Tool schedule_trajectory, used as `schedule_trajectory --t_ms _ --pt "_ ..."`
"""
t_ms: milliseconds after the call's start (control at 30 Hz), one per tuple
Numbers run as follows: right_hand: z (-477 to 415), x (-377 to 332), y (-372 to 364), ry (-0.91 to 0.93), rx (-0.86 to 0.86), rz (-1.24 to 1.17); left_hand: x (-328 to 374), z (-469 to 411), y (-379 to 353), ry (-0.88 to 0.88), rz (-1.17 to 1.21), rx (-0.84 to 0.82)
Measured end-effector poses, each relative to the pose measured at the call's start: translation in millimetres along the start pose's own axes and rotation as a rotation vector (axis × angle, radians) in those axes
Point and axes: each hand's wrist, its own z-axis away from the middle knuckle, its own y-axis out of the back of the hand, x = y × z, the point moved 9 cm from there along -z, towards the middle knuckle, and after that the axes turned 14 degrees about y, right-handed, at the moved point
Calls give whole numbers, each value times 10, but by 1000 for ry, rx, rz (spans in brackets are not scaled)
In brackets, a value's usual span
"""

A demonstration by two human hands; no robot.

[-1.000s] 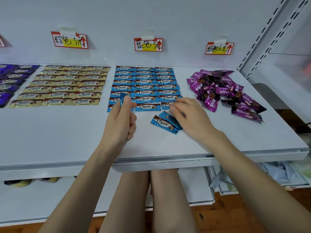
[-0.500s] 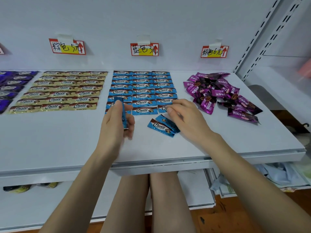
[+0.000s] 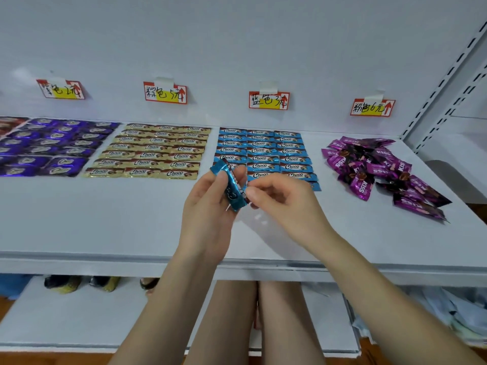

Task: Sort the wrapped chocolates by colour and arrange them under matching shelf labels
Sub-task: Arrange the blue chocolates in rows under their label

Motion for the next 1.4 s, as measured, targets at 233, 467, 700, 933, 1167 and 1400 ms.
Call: schedule_trajectory --t_ms 233,467,700,933,1167,1400 --pt "0 -17 -86 28 16 102 85 79 87 -29 -186 19" --pt "57 -283 3 390 66 595 196 117 235 -47 -300 109" --pt "106 117 51 -72 153 -109 301 154 249 -158 -373 117" --pt "92 228 -101 -229 150 -340 340 166 265 -215 -485 147" --pt "-44 494 -330 -441 66 -381 481 216 430 -396 -1031 385" --pt "-234 410 -590 -136 -646 563 309 68 688 -257 -1888 540"
